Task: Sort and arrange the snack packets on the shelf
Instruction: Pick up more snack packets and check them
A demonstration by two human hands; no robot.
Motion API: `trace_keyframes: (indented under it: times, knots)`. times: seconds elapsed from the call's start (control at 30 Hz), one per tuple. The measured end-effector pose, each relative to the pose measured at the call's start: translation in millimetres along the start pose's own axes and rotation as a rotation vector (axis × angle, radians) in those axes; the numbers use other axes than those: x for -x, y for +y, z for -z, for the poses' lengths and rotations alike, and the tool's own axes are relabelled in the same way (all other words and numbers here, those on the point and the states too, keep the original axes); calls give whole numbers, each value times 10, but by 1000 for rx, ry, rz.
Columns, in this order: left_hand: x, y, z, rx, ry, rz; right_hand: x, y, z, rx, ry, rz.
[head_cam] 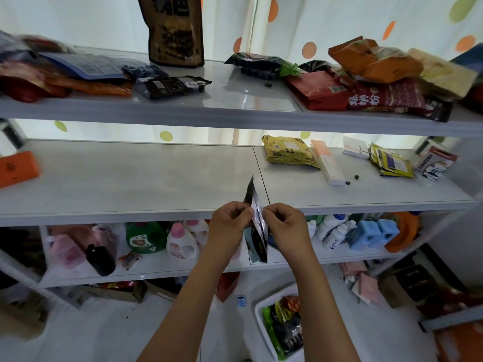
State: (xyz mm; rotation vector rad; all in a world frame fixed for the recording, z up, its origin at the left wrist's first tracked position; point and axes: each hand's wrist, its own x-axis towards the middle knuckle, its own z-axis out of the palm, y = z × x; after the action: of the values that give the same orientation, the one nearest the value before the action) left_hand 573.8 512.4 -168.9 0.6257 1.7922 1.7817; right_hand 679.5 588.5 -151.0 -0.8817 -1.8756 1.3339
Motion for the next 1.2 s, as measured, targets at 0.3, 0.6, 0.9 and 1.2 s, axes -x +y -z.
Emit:
trace_keyframes:
  times: [0.3,0.6,0.9,1.2]
  knots:
    - [10,-34,62,171,-143,71,40,38,-11,3,-89,-69]
    - [-58,-275,86,-642,39,-478,36,280,32,429,-140,-48]
    - [-6,-334,97,-881,-227,-493,73,337,57,487,-200,-58]
    - [135,-204,-23,-863,-180,-394,147,226,509,290,-185,-185]
